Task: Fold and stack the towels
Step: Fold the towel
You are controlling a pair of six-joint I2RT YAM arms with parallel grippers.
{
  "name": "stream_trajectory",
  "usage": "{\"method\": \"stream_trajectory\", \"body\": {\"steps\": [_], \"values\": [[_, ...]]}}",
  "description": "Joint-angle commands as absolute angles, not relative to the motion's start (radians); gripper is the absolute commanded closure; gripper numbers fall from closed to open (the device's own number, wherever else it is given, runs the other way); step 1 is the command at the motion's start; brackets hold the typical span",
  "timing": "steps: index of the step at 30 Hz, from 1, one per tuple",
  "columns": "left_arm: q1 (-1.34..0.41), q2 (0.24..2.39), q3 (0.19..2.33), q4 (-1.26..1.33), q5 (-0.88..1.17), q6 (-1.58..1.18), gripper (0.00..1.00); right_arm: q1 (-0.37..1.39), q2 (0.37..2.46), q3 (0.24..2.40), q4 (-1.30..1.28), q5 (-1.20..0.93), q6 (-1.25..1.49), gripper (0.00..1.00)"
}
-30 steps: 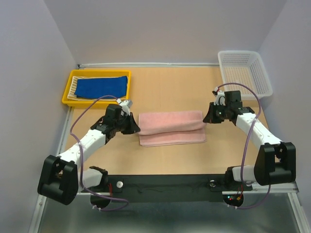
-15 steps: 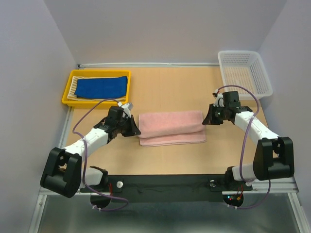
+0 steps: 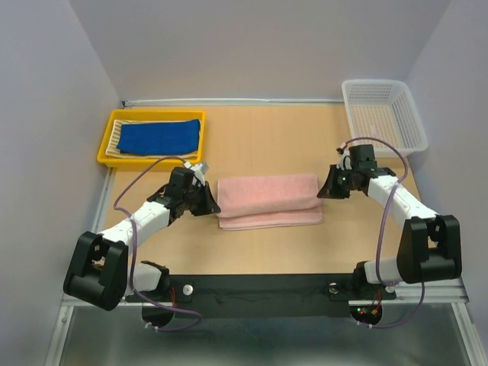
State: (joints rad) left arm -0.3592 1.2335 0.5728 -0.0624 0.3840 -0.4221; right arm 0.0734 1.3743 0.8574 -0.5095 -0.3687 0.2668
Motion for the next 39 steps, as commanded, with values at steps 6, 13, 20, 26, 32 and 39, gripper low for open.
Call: {"method": "stream_trajectory", "body": {"steps": [6,13,20,26,32,39], "values": [[-0.359,1.171,0.597,-0.130,0.351,-0.422,1.00,0.067,1.282,0.799,-0.526,-0.290,0.336,1.00],[-0.359,1.128,0.612,-0.150,0.350,-0.420,1.00,0.066,1.224,0.781,-0.525,-0.265,0.357,0.99],[-0.359,1.124,0.571,-0.155,0.354,-0.439,1.00,0.067,1.201,0.724,-0.523,-0.268,0.397,0.99],[-0.380,1.109,0.538,-0.144,0.359,-0.483,1.00,0.067,1.189,0.677,-0.496,-0.268,0.442,1.00],[-0.408,1.101,0.511,-0.143,0.370,-0.538,0.95,0.067,1.189,0.649,-0.483,-0.285,0.466,0.90],[-0.445,0.907,0.497,-0.192,0.350,-0.626,0.39,0.066,1.004,0.606,-0.491,-0.423,0.479,0.54]]}}
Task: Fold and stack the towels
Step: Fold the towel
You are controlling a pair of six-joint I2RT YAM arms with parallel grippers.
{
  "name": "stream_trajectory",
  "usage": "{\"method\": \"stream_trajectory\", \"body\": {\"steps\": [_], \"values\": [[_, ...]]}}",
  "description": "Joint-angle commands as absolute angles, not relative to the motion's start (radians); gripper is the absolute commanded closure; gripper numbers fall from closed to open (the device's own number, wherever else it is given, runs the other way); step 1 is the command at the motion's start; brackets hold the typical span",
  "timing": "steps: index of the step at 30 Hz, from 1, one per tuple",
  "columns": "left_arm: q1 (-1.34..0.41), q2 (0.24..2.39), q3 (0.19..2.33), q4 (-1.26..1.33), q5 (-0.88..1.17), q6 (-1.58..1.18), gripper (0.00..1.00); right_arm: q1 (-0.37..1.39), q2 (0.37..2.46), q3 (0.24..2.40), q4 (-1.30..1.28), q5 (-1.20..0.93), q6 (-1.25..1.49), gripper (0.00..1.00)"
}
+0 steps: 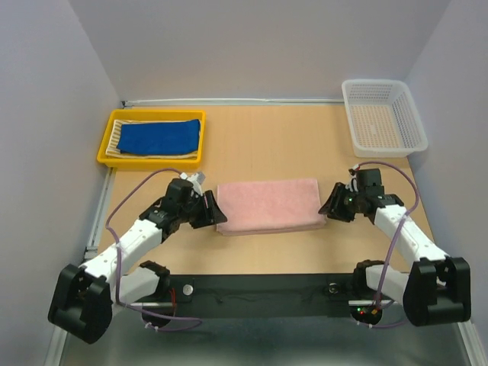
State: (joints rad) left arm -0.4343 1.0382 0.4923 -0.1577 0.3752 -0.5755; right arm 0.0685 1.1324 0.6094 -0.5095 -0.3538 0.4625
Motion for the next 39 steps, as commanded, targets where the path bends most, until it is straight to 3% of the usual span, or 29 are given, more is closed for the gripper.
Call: {"method": "stream_trajectory", "body": {"steps": [1,5,9,18,25,35,39], "values": [[-0.446,0.875,0.506,-0.205,0.342,-0.632,0.36,0.067,0.979,0.610,-0.498,-0.437,0.477,0.53],[-0.449,0.766,0.587,-0.282,0.293,-0.657,0.32,0.068,0.923,0.670,-0.522,-0.482,0.471,0.53],[-0.481,0.820,0.649,-0.247,0.287,-0.678,0.33,0.077,0.971,0.729,-0.503,-0.520,0.471,0.57],[-0.663,1.092,0.602,-0.020,0.198,-0.762,0.60,0.097,1.077,0.548,-0.329,-0.558,0.509,0.61],[-0.699,1.186,0.411,0.143,0.193,-0.850,0.69,0.095,1.146,0.407,-0.253,-0.448,0.583,0.64],[-0.690,1.223,0.388,0.169,0.193,-0.854,0.71,0.003,1.190,0.446,-0.247,-0.144,0.623,0.66],[-0.692,1.146,0.414,0.161,0.207,-0.854,0.60,-0.054,1.207,0.508,-0.249,-0.101,0.595,0.66]]}}
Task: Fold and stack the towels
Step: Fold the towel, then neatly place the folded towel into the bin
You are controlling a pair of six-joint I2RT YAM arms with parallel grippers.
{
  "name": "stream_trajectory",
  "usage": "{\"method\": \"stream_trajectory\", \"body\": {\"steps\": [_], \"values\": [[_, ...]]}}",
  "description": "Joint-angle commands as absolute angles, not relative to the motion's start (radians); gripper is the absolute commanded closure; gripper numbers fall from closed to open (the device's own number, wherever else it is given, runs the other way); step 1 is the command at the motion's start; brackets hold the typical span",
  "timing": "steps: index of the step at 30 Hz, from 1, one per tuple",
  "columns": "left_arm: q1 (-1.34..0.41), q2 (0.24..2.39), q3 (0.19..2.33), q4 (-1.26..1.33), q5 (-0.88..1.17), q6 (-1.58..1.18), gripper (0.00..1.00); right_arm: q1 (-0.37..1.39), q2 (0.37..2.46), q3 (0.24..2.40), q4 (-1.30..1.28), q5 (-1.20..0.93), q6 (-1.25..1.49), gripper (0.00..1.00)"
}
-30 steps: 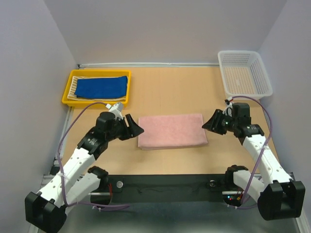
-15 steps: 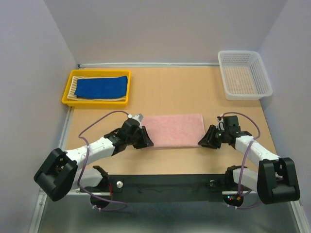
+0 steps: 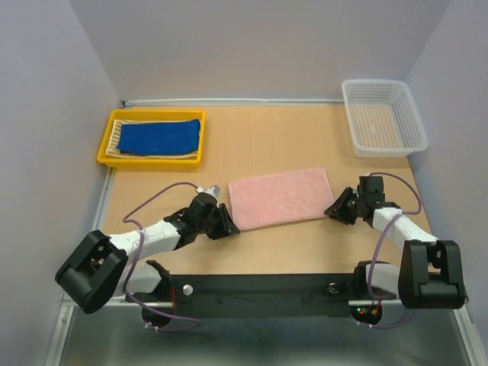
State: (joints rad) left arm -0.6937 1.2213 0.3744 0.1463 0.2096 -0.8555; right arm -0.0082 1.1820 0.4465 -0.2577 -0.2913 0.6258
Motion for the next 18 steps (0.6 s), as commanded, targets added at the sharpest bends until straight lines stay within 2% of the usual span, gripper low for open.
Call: {"method": "stream_trajectory", "body": {"steps": [1,3,6,7,10,13,14,15,16,18], "values": [[-0.692,1.102,0.425,0.147,0.206,-0.851,0.58,-0.054,1.213,0.527,-0.255,-0.101,0.563,0.66],[-0.692,1.053,0.475,0.080,0.187,-0.827,0.50,-0.054,1.203,0.569,-0.262,-0.149,0.513,0.64],[-0.675,0.938,0.554,-0.044,0.103,-0.786,0.46,-0.051,1.145,0.601,-0.304,-0.230,0.413,0.61],[-0.661,0.919,0.578,-0.082,0.085,-0.772,0.40,-0.046,1.117,0.620,-0.337,-0.256,0.359,0.57],[-0.533,0.873,0.595,-0.109,0.121,-0.697,0.37,-0.034,1.078,0.643,-0.344,-0.355,0.312,0.48],[-0.407,0.874,0.603,-0.136,0.167,-0.602,0.24,0.092,1.069,0.693,-0.402,-0.293,0.269,0.38],[-0.390,0.879,0.607,-0.150,0.170,-0.574,0.21,0.185,1.074,0.724,-0.411,-0.243,0.264,0.33],[-0.374,0.887,0.617,-0.155,0.172,-0.554,0.15,0.240,1.083,0.745,-0.414,-0.223,0.252,0.32],[-0.353,0.890,0.618,-0.159,0.173,-0.514,0.12,0.356,1.095,0.785,-0.417,-0.159,0.245,0.29],[-0.333,0.893,0.620,-0.160,0.170,-0.482,0.06,0.470,1.156,0.831,-0.434,-0.095,0.244,0.28]]}}
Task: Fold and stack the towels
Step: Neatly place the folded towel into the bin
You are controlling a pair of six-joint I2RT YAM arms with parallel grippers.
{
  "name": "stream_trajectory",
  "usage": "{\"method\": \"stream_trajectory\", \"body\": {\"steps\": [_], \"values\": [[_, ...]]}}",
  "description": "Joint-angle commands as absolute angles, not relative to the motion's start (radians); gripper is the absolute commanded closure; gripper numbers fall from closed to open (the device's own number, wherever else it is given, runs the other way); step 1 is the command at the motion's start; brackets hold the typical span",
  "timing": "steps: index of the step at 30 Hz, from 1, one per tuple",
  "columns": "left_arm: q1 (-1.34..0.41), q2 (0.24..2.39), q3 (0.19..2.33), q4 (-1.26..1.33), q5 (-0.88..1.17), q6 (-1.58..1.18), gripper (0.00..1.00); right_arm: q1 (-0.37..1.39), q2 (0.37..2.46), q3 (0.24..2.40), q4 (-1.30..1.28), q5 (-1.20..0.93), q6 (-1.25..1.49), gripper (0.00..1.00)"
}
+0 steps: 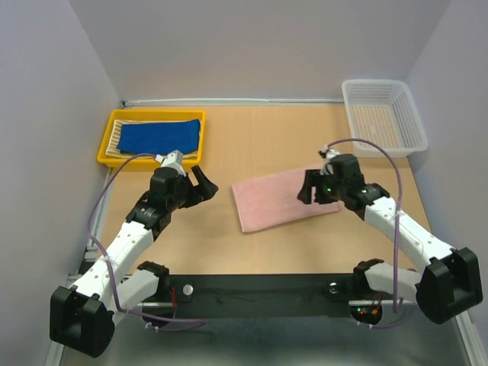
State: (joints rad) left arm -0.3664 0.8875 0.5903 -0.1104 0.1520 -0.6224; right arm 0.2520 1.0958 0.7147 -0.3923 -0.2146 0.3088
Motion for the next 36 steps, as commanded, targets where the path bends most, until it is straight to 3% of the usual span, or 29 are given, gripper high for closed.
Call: {"method": "stream_trajectory", "body": {"steps": [1,6,11,24,36], "values": [[-0.324,0.894,0.620,-0.160,0.164,-0.462,0.05,0.526,1.184,0.854,-0.440,-0.072,0.232,0.28],[-0.278,0.882,0.594,-0.143,0.130,-0.362,0.05,0.874,1.408,1.012,-0.486,0.127,0.173,0.28],[-0.273,0.839,0.580,-0.123,0.101,-0.353,0.05,1.058,1.659,1.156,-0.500,0.187,0.088,0.28],[-0.259,0.853,0.583,-0.115,0.090,-0.364,0.07,1.150,1.858,1.259,-0.523,0.278,0.009,0.30],[-0.239,0.856,0.581,-0.113,0.098,-0.368,0.07,1.173,1.850,1.315,-0.535,0.365,-0.046,0.32]]}}
